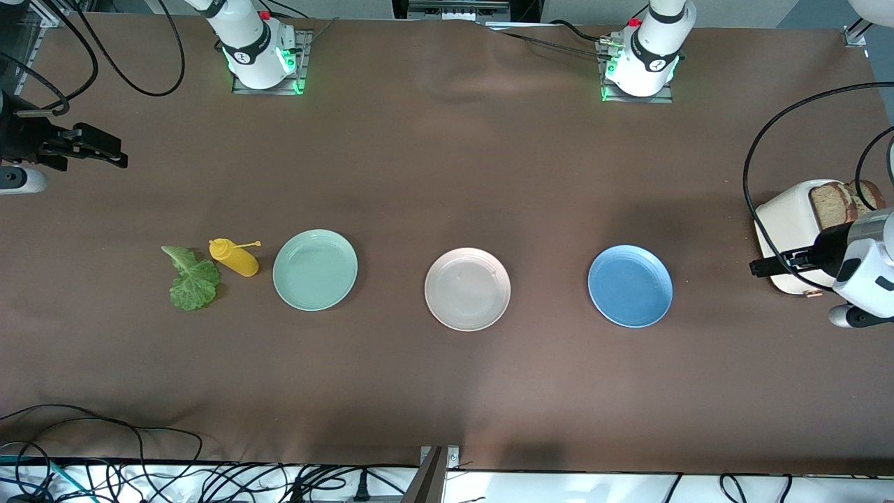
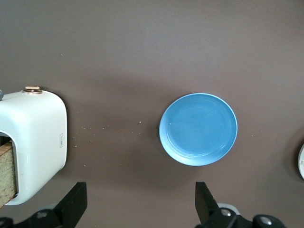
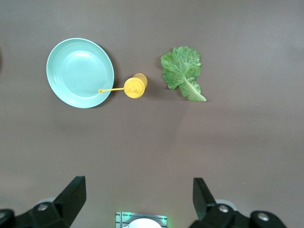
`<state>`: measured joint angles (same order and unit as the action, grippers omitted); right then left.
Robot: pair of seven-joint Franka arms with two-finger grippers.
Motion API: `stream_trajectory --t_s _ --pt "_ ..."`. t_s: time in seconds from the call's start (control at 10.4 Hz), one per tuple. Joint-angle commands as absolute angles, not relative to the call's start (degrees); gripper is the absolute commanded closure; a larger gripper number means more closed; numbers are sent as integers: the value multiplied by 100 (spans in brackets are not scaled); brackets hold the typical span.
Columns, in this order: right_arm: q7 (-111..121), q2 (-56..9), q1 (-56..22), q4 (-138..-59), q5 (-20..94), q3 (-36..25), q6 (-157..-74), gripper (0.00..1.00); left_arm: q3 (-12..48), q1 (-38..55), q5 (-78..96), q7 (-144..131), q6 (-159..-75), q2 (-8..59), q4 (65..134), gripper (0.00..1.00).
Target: Make sandwich on beige plate with both arms
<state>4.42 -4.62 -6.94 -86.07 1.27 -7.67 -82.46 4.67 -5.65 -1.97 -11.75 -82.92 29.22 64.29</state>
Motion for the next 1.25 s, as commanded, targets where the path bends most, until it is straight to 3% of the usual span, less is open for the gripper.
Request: stream_trajectory --t_s 0.0,1.16 --pt "492 -413 -677 -8534 88 -782 -8112 0 475 -554 -264 -1037 -8341 2883 6495 0" --pt "492 -413 -677 -8534 62 -826 -8112 0 483 -589 -211 -897 -8341 2848 6653 0"
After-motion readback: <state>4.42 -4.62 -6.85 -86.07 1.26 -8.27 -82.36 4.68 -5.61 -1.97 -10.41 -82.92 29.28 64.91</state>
